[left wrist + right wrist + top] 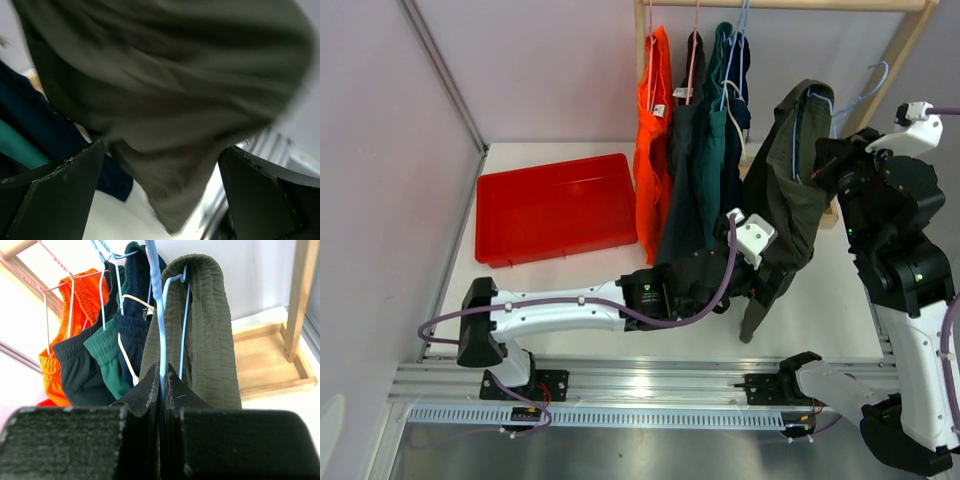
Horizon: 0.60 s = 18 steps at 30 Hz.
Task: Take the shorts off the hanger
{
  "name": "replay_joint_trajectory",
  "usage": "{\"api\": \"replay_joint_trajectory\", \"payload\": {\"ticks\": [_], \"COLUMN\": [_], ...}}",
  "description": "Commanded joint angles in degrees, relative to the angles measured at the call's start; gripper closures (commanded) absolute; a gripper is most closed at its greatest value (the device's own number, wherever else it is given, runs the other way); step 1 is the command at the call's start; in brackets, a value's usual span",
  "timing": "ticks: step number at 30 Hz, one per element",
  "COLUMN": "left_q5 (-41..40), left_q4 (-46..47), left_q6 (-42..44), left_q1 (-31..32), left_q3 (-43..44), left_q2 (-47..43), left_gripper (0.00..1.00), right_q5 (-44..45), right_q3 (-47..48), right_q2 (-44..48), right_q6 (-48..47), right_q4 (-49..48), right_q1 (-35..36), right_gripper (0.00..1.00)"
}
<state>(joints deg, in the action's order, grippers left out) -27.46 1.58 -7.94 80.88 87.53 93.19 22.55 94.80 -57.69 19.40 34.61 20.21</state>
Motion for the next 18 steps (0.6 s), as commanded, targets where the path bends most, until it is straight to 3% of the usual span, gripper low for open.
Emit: {"api": "replay_joint_trajectory", "payload": {"ticks": [1,8,11,12,14,15,18], "left_q5": [-6.5,-3.1,-2.3,-2.4,-3.2,-3.6,-4.1], "left_q4": [5.9,5.1,7.6,8.1,8.3,8.7,11.0], "left_q6": [0.5,-1.5,-1.7,-2.0,-2.5,-2.7,-2.8], "left_q1": [0.1,0.4,1.0,1.2,1.7,2.1,4.2], "left_q3": [4.5,10.3,7.7,7.1,5.7,5.1,1.2], "left_q2": [2.7,8.8,7.8,7.4,6.5,6.0,3.5], "left_gripper": [0.0,0.09,0.39,0.68,0.96,1.0,1.0], "right_q5": [1.1,1.0,1.3,1.3,1.6,1.9,2.9], "right_q3": [0.4,-1.6,-1.6,-1.9,-2.3,-2.3,-2.1], "right_q2": [2.2,5.4,5.3,5.3,5.4,5.3,4.7], "right_q6": [2.4,4.5,4.7,4.7,4.6,4.4,3.5], "right_q4": [-1.3,0.5,0.5,0.4,-0.2,-0.3,-0.9], "right_q1": [0.4,0.3,0.4,0.4,0.4,0.3,0.2], "right_gripper": [1.0,1.0,1.0,1.0,1.0,1.0,1.0]}}
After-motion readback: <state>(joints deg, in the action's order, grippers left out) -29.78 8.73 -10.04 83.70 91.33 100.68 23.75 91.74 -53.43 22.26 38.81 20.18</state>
